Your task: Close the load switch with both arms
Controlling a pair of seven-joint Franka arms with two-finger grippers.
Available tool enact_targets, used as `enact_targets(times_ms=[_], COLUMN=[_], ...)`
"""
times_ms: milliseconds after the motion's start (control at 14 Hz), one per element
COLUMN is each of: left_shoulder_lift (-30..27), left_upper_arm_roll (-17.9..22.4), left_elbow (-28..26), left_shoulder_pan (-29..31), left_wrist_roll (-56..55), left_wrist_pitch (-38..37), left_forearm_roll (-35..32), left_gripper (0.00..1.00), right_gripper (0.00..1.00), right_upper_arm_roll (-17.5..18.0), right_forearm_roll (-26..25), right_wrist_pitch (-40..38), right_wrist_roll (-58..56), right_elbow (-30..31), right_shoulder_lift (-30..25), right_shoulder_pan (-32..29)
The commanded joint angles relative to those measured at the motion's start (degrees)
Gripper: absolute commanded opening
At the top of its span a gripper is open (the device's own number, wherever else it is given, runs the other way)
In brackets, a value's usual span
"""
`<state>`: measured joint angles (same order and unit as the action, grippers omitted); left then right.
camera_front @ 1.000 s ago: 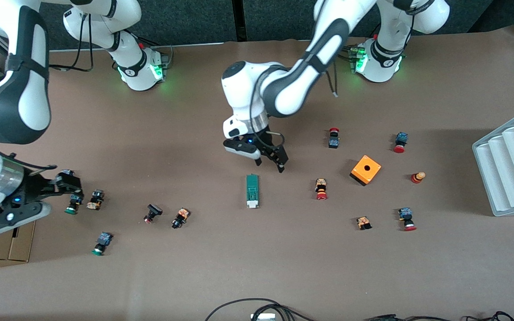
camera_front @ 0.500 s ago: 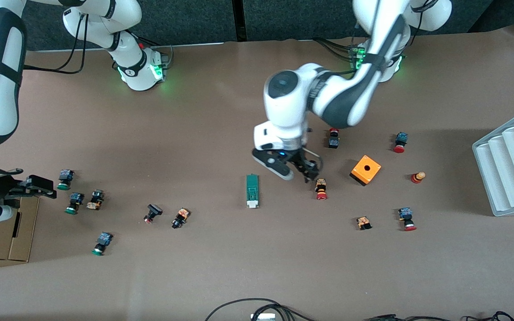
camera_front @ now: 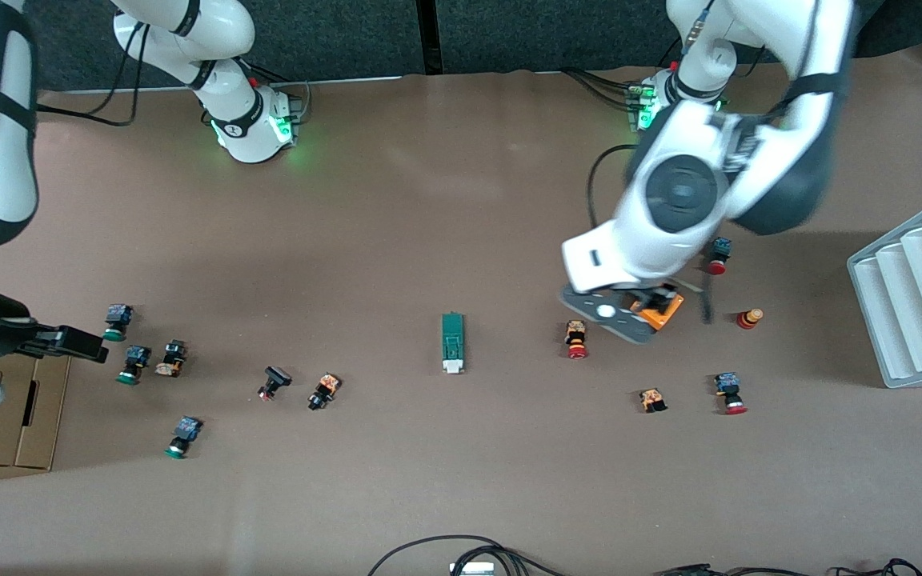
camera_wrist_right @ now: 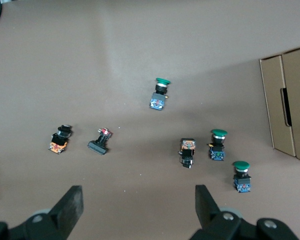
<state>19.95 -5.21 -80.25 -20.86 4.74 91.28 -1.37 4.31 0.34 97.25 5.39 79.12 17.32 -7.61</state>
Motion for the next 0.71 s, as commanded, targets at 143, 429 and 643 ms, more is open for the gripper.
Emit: enact_targets(times_ms=[143,429,643], left_shoulder_lift=[-2.11,-2.72,-4.13], left_upper_arm_roll=[-0.42,-0.33,-0.42], left_elbow=[8.08,11.96,11.35], left_shoulder_pan=[8.80,14.69,17.33], left_wrist_roll=[0.97,0.36,-4.63], left_wrist_pitch=[-6.99,-7.00,-6.91], left_forearm_roll=[0.94,-2.30,-2.32], left_gripper=[1.00,1.00,1.00], right_gripper=[1.00,1.00,1.00], right_upper_arm_roll=[5.88,-3.59,-3.52], right_forearm_roll=[-1.31,-0.35,0.27], right_wrist_pitch=[2.24,2.16,1.63], right_wrist_roll=[1.47,1.82,1.46], right_elbow=[10.42,13.87,14.04], right_shoulder_lift=[-9.13,-12.57,-13.44], right_shoulder_pan=[-5.48,3.30,3.22])
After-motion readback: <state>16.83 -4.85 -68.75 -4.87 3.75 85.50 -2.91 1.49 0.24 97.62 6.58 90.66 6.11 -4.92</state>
